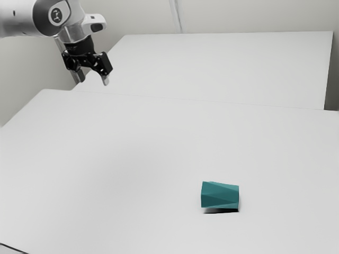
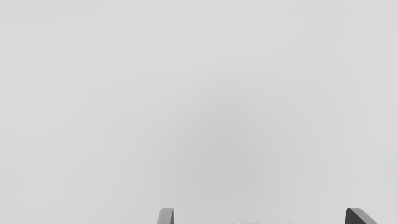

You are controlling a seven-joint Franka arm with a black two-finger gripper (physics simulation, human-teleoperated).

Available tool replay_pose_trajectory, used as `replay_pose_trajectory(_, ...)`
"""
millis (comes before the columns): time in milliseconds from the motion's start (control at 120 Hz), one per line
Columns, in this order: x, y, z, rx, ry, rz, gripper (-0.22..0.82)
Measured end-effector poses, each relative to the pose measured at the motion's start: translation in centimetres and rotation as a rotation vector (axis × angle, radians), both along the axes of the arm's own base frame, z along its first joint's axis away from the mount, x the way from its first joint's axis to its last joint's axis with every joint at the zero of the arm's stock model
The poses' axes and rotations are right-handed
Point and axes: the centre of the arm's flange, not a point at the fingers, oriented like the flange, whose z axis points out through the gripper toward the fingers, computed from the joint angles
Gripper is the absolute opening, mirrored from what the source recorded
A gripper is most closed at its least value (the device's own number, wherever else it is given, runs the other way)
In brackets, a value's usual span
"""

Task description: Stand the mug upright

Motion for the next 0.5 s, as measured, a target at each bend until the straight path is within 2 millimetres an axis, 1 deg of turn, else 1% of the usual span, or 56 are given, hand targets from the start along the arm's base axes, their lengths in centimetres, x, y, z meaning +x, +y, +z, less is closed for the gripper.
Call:
replay_pose_trajectory(75, 0.0, -0.9, -0.1, 0.001, 0.004, 0.001, 0.6)
replay_pose_trajectory(192, -0.7, -2.8, 0.7, 0.001, -0.004, -0.009, 0.6)
replay_pose_trajectory(325, -1.5, -4.9, 0.6, -0.005, -0.004, -0.028, 0.6)
replay_pose_trajectory(417, -3.4, -6.1, -0.4, -0.054, -0.005, -0.029, 0.6)
replay_pose_trajectory(450, -3.9, -5.9, -1.1, -0.087, -0.004, -0.015, 0.6)
replay_pose_trajectory(500, -4.5, -5.1, -2.2, -0.143, 0.0, 0.02, 0.6)
